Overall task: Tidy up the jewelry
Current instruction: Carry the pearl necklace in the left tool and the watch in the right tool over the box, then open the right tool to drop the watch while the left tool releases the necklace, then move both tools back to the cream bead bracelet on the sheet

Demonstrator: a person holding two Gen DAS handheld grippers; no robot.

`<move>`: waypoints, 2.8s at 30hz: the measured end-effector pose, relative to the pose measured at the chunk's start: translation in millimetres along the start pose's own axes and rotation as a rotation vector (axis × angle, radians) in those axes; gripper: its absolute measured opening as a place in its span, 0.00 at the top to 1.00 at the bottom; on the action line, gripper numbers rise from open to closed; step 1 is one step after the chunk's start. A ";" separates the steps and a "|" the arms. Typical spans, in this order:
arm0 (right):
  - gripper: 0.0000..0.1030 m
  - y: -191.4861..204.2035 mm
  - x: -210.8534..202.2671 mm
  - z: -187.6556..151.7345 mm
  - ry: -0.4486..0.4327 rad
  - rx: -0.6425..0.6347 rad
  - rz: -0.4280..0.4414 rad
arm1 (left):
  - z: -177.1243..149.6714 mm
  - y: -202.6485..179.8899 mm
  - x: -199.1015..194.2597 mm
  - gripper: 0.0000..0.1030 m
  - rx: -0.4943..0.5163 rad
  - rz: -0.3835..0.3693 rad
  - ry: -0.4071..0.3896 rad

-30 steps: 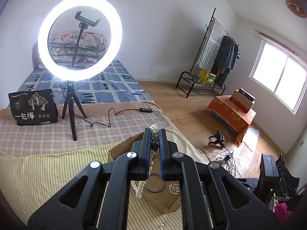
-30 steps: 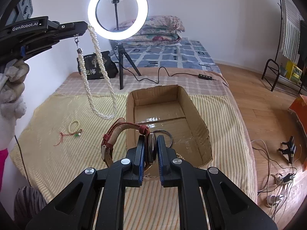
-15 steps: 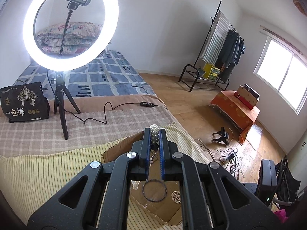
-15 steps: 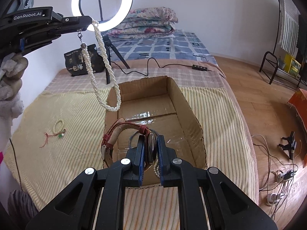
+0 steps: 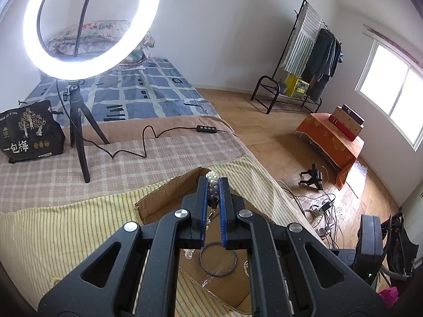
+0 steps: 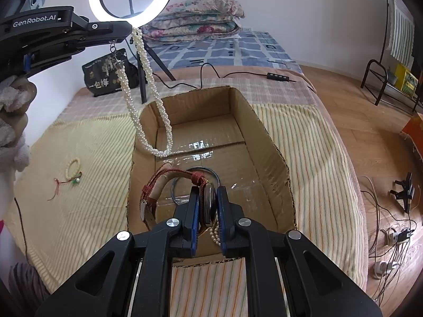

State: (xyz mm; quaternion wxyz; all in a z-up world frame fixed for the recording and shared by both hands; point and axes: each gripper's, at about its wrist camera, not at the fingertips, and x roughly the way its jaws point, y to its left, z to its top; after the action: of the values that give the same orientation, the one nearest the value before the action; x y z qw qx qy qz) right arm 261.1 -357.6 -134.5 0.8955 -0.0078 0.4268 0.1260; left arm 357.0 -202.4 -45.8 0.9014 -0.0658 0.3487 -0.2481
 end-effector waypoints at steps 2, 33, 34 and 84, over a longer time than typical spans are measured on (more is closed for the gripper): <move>0.89 1.4 -0.9 0.2 -0.003 -0.009 -0.006 | 0.3 -0.8 -0.4 0.95 -0.003 0.002 -0.002; 0.39 39.2 -75.6 -1.9 -0.148 -0.021 -0.047 | -6.5 41.4 -121.2 0.70 0.024 0.107 -0.132; 0.39 42.1 -79.4 -1.7 -0.156 -0.019 -0.044 | -7.3 46.0 -129.4 0.70 0.022 0.111 -0.139; 0.73 239.4 70.6 -8.4 0.025 -0.383 0.237 | -128.2 265.3 -126.4 0.70 -0.142 0.136 0.131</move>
State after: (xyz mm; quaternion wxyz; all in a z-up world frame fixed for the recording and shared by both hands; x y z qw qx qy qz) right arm 241.6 -111.4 -171.5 0.8512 -0.1293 0.4041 0.3089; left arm 298.6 97.3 -143.7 0.8844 -0.0894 0.4274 -0.1648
